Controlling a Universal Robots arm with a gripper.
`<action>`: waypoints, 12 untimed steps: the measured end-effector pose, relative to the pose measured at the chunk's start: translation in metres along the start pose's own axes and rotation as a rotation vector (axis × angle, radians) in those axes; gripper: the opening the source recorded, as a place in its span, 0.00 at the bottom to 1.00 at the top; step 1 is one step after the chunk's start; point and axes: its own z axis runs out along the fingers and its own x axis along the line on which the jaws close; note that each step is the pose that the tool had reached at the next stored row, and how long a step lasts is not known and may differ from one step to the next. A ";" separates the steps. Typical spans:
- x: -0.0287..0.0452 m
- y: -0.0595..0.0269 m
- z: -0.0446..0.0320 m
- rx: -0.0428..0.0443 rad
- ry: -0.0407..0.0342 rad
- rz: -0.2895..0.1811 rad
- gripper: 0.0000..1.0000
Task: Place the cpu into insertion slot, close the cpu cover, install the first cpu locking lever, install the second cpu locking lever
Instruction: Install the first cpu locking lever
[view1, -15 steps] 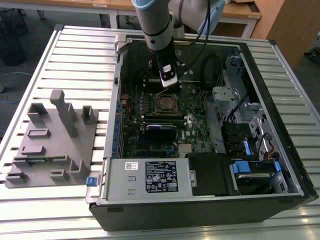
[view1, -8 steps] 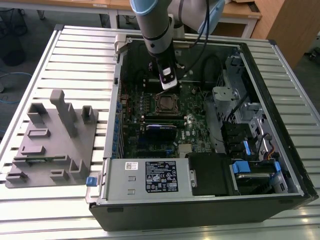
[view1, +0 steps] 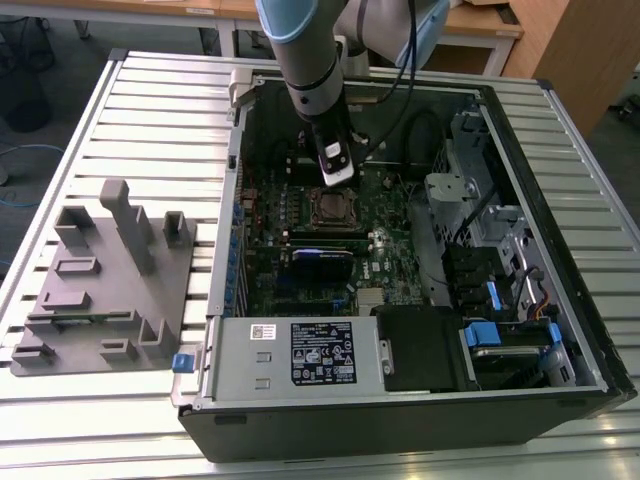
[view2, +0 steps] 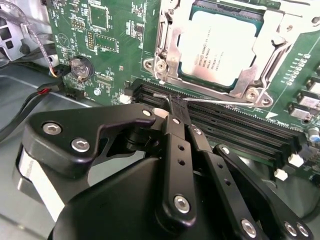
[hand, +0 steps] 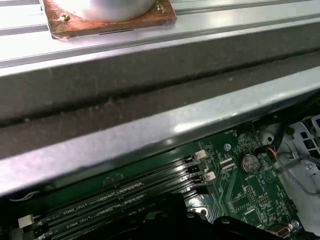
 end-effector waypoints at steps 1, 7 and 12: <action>0.0003 -0.0003 0.0008 -0.0007 -0.0015 0.000 0.10; 0.0007 -0.0009 0.0022 -0.0018 -0.0039 -0.001 0.10; 0.0016 -0.0015 0.0032 -0.0026 -0.0057 -0.001 0.10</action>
